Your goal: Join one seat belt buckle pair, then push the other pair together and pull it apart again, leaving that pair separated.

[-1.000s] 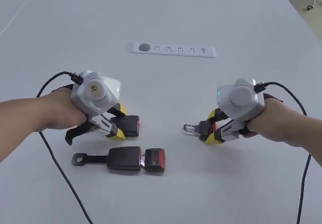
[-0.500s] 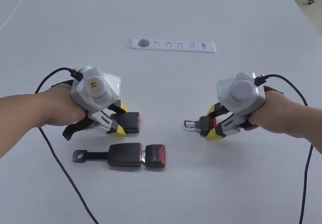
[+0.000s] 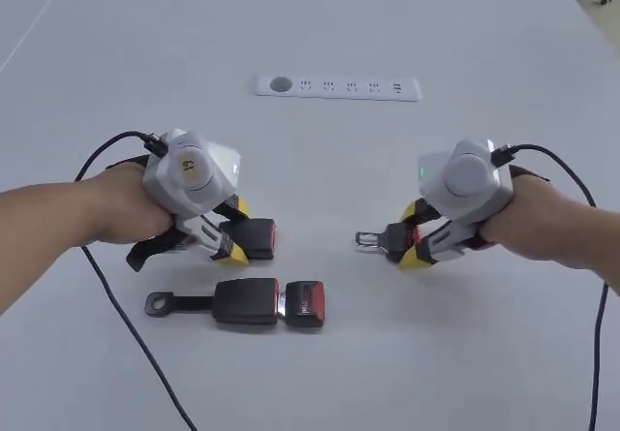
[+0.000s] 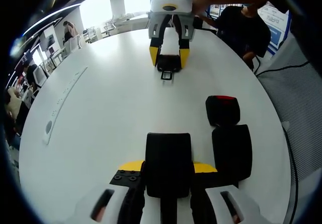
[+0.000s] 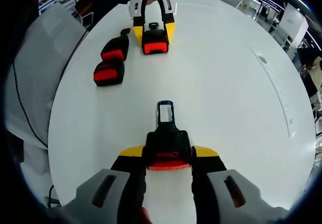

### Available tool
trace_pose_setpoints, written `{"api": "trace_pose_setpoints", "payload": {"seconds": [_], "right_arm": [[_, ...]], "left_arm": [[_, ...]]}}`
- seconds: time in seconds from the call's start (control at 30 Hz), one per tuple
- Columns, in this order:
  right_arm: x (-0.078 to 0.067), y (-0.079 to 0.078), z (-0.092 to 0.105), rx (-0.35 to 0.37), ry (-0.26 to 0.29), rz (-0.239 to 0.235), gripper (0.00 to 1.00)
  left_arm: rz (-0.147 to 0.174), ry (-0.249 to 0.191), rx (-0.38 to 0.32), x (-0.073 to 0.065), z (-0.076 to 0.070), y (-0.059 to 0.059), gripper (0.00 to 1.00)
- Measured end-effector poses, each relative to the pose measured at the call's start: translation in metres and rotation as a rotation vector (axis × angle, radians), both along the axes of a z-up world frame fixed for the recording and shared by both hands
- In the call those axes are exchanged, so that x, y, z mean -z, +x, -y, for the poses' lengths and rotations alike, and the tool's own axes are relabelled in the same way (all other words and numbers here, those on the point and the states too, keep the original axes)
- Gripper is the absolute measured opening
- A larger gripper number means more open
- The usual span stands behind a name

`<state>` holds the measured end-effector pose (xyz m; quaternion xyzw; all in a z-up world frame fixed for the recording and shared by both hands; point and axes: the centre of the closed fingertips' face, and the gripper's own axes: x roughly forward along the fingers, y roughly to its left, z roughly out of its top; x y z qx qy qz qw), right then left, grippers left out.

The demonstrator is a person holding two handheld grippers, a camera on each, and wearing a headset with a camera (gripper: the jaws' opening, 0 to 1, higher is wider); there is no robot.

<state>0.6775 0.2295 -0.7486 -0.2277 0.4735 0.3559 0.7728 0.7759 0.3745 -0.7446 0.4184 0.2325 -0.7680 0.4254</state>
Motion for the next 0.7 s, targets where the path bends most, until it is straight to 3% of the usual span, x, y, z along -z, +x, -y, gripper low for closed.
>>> {"api": "trace_pose_setpoints", "payload": {"seconds": [0.3,0.7], "right_arm": [[0.001,0.018,-0.017,0.005,0.034,0.018,0.33],[0.001,0.042,-0.055,-0.005,0.077,0.056,0.33]], "left_arm": [[0.004,-0.001,-0.009,0.000,0.001,0.001,0.34],[0.003,-0.006,-0.011,0.000,0.000,0.002,0.34]]}}
